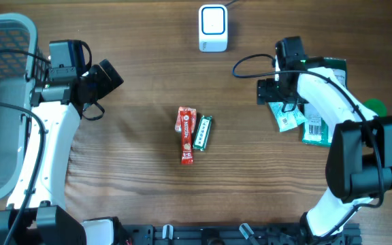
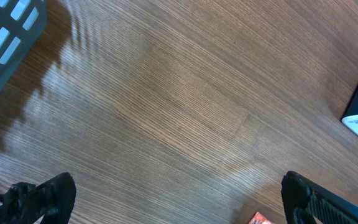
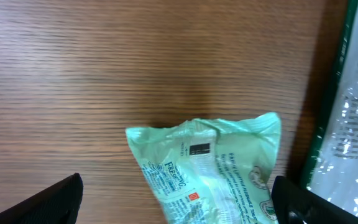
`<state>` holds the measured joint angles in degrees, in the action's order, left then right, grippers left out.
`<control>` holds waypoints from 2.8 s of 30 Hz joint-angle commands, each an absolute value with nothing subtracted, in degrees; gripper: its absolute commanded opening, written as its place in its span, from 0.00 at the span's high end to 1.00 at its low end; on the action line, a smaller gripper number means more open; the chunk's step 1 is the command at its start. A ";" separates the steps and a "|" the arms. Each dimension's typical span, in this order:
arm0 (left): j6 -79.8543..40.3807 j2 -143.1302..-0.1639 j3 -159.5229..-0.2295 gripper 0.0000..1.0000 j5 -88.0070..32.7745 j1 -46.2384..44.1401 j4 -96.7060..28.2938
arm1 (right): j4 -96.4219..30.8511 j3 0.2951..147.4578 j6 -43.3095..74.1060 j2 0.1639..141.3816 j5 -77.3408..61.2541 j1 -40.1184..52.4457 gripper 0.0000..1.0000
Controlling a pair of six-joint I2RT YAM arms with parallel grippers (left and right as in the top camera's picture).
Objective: Scan the item barcode
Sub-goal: 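Carry the wet-wipe pack right and release it by the glove bag, then reach the right gripper to the green gum pack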
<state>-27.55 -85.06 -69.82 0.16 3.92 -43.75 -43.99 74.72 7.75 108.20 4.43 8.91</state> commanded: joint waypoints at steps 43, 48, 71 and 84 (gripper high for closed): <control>-27.46 -84.53 -70.30 0.00 0.75 4.14 -43.79 | -41.04 63.40 9.96 106.89 11.57 9.47 0.21; -27.46 -84.53 -70.30 0.00 0.75 4.14 -43.79 | -41.65 66.19 9.91 105.32 -6.02 10.52 0.23; -27.46 -84.53 -70.30 0.00 0.75 4.14 -43.79 | -32.21 65.98 47.88 102.65 -10.61 33.04 0.55; -27.49 -84.53 -70.30 0.00 0.75 4.14 -43.79 | -33.56 65.98 53.17 103.20 6.57 42.96 0.56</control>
